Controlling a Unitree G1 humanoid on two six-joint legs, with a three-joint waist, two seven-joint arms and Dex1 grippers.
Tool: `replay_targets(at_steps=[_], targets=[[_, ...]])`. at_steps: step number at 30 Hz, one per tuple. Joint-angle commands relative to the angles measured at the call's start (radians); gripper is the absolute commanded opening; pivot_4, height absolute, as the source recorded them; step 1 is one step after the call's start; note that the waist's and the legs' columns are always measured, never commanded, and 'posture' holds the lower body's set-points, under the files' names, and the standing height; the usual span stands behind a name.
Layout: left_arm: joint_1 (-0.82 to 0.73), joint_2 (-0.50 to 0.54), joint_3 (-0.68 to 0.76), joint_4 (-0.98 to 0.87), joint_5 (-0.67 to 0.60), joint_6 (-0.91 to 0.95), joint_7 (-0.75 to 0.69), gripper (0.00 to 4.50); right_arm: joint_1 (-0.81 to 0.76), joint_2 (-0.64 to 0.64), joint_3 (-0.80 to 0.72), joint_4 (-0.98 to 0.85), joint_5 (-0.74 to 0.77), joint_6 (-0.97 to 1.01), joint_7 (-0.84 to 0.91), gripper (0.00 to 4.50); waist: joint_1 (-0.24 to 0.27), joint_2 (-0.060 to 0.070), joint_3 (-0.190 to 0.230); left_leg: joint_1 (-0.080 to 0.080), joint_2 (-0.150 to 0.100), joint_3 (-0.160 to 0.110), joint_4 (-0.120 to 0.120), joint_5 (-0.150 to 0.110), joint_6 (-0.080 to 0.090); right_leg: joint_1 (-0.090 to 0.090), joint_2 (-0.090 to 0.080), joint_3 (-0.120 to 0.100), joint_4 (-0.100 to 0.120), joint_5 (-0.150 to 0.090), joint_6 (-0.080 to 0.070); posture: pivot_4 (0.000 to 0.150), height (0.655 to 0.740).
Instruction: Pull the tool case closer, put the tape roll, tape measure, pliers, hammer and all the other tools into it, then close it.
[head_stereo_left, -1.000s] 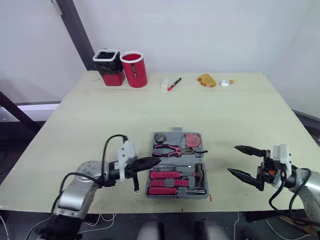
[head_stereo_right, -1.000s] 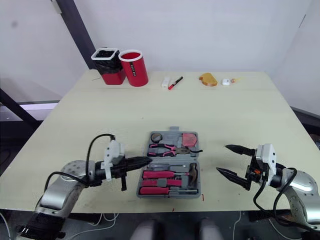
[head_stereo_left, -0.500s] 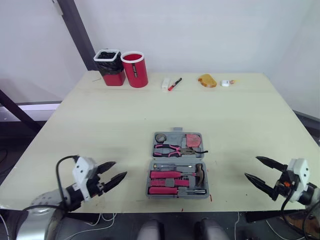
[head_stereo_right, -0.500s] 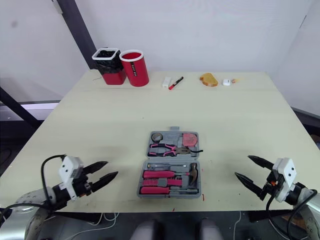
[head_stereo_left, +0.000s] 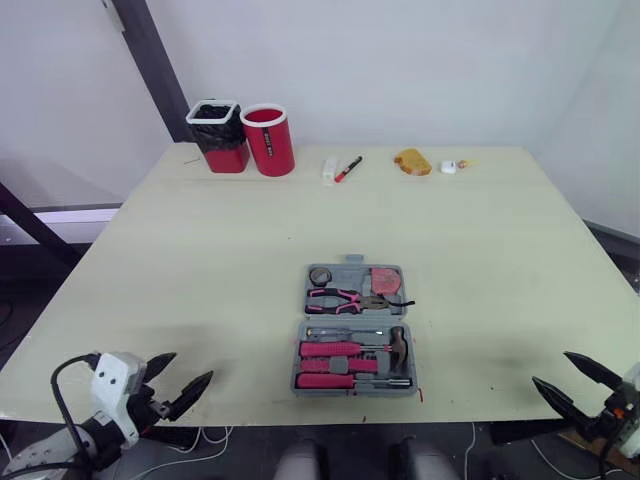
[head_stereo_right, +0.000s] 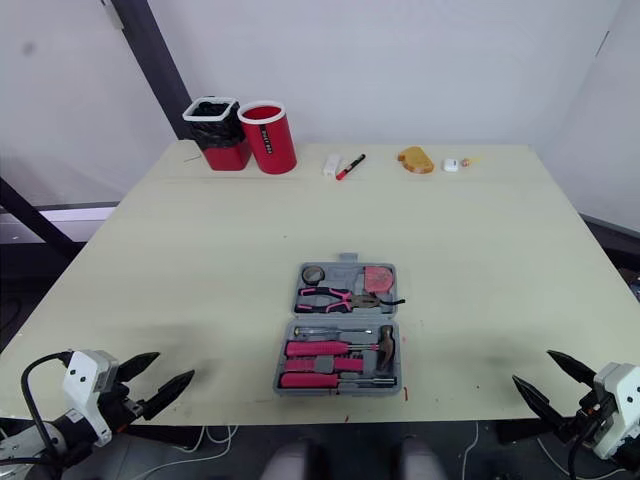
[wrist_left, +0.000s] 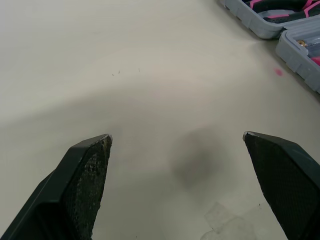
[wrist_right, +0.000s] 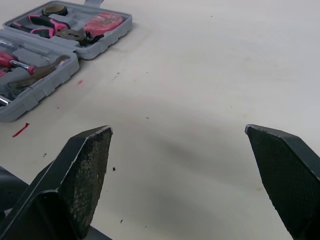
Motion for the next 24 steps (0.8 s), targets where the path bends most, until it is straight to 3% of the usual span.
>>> replay_targets(at_steps=[1, 11, 17, 19, 22, 24], targets=[[-0.023, 0.005, -0.005, -0.018, 0.004, -0.022, 0.000, 4.48, -0.024, -0.009, -0.015, -0.015, 0.003, -0.012, -0.005, 4.50, 0.000, 0.000, 0.000, 0.000, 0.000, 0.000, 0.000, 0.000, 0.000, 0.000, 0.000, 0.000, 0.000, 0.000, 0.000, 0.150, 0.7400], [-0.196, 0.058, -0.135, 0.034, 0.027, 0.016, -0.074, 4.48, -0.217, -0.069, 0.138, -0.071, -0.002, 0.135, 0.013, 4.50, 0.000, 0.000, 0.000, 0.000, 0.000, 0.002, 0.000, 0.000, 0.000, 0.000, 0.001, 0.000, 0.000, 0.002, -0.004, 0.150, 0.7400], [-0.413, 0.090, -0.268, 0.233, 0.096, -0.031, -0.174, 4.48, -0.427, -0.073, 0.278, 0.022, -0.086, 0.160, 0.025, 4.50, 0.001, 0.000, 0.000, -0.001, -0.001, 0.000, 0.000, 0.000, 0.000, 0.000, 0.003, 0.000, 0.000, 0.003, -0.004, 0.150, 0.7400], [-0.467, 0.096, -0.304, 0.289, 0.114, -0.050, -0.212, 4.10, -0.481, -0.072, 0.311, 0.063, -0.109, 0.150, 0.038, 4.50, 0.002, 0.000, 0.000, -0.001, -0.001, 0.000, 0.000, 0.000, 0.000, 0.000, 0.003, -0.001, 0.000, 0.004, -0.002, 0.150, 0.7400], [-0.553, 0.100, -0.360, 0.375, 0.145, -0.073, -0.268, 2.87, -0.562, -0.065, 0.359, 0.121, -0.141, 0.138, 0.053, 3.67, 0.001, 0.000, 0.000, -0.002, -0.001, 0.000, 0.000, 0.000, 0.000, -0.001, 0.003, -0.001, 0.000, 0.005, 0.000, 0.150, 0.7400], [-0.621, 0.092, -0.404, 0.437, 0.164, -0.090, -0.316, 2.07, -0.614, -0.067, 0.409, 0.167, -0.174, 0.122, 0.090, 2.81, 0.001, 0.000, 0.001, -0.002, -0.001, 0.000, 0.000, 0.000, 0.000, 0.000, 0.003, -0.001, 0.000, 0.005, 0.000, 0.150, 0.7400]])
